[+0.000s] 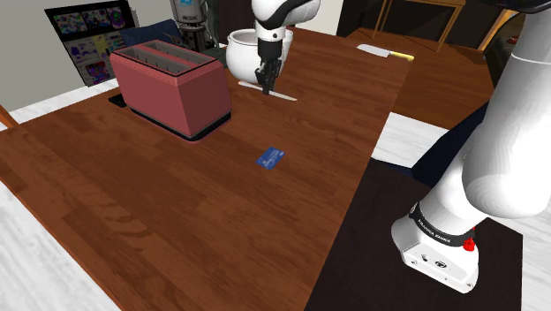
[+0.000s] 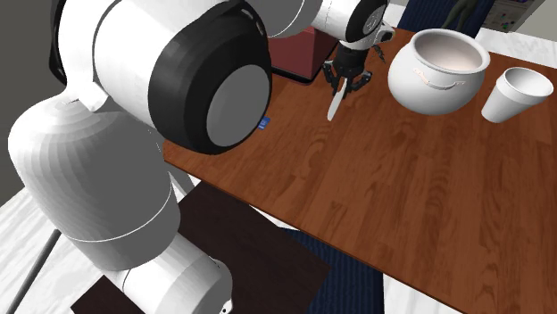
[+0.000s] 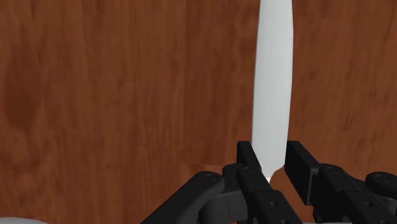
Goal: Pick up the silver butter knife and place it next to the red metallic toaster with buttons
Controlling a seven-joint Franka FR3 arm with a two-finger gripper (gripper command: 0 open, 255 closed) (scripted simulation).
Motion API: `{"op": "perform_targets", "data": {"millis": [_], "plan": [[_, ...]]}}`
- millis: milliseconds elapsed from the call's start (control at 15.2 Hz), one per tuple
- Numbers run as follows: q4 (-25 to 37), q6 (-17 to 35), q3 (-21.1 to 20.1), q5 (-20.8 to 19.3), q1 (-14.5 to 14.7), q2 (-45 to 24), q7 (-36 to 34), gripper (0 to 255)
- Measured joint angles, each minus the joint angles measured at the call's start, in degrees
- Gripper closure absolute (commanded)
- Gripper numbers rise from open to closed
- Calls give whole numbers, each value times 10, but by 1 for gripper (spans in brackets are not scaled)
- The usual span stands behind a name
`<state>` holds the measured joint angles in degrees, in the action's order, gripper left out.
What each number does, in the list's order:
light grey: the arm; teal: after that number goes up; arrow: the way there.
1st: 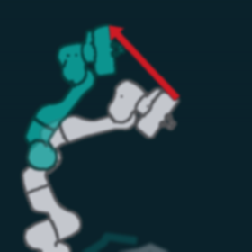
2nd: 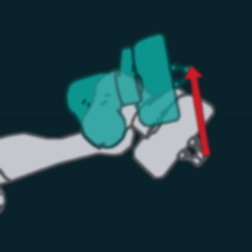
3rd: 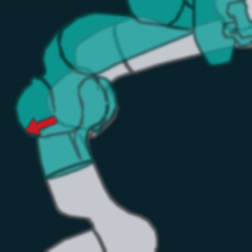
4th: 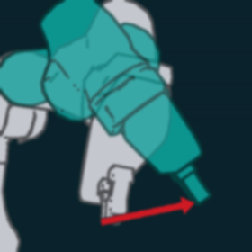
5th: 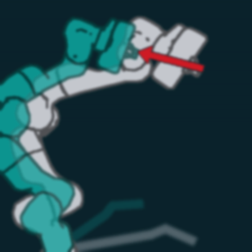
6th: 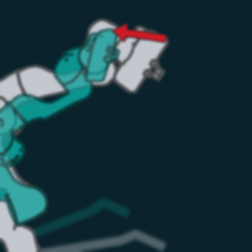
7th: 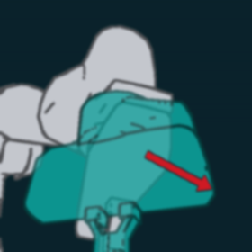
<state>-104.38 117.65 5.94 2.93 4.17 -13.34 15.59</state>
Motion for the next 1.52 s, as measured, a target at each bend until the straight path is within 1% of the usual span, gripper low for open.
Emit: {"op": "perform_targets", "data": {"millis": [660,1056,1122,1518], "plan": [[-38,66,-1,5,-2,-29,6,255],[-41,74,-2,6,-1,-33,5,255],[-41,74,-2,6,-1,-33,5,0],[-41,74,-2,6,-1,-34,5,0]]}}
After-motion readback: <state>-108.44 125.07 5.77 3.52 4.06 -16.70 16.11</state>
